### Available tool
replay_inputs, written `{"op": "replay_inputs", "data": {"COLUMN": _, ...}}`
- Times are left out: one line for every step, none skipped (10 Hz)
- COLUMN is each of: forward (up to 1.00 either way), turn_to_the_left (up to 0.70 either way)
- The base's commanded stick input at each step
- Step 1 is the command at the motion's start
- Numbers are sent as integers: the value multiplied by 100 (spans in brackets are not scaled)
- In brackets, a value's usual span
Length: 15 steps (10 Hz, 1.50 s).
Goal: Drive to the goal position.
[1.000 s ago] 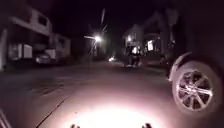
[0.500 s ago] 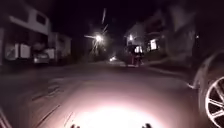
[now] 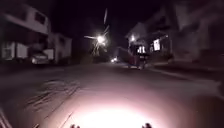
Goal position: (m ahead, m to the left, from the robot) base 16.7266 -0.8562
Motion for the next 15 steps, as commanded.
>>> {"op": "replay_inputs", "data": {"forward": 85, "turn_to_the_left": 0}}
{"op": "replay_inputs", "data": {"forward": 85, "turn_to_the_left": 0}}
{"op": "replay_inputs", "data": {"forward": 85, "turn_to_the_left": 0}}
{"op": "replay_inputs", "data": {"forward": 85, "turn_to_the_left": 0}}
{"op": "replay_inputs", "data": {"forward": 85, "turn_to_the_left": 0}}
{"op": "replay_inputs", "data": {"forward": 85, "turn_to_the_left": 0}}
{"op": "replay_inputs", "data": {"forward": 85, "turn_to_the_left": 0}}
{"op": "replay_inputs", "data": {"forward": 85, "turn_to_the_left": 0}}
{"op": "replay_inputs", "data": {"forward": 85, "turn_to_the_left": 0}}
{"op": "replay_inputs", "data": {"forward": 85, "turn_to_the_left": 0}}
{"op": "replay_inputs", "data": {"forward": 85, "turn_to_the_left": 0}}
{"op": "replay_inputs", "data": {"forward": 85, "turn_to_the_left": 0}}
{"op": "replay_inputs", "data": {"forward": 85, "turn_to_the_left": 0}}
{"op": "replay_inputs", "data": {"forward": 85, "turn_to_the_left": 0}}
{"op": "replay_inputs", "data": {"forward": 85, "turn_to_the_left": 0}}
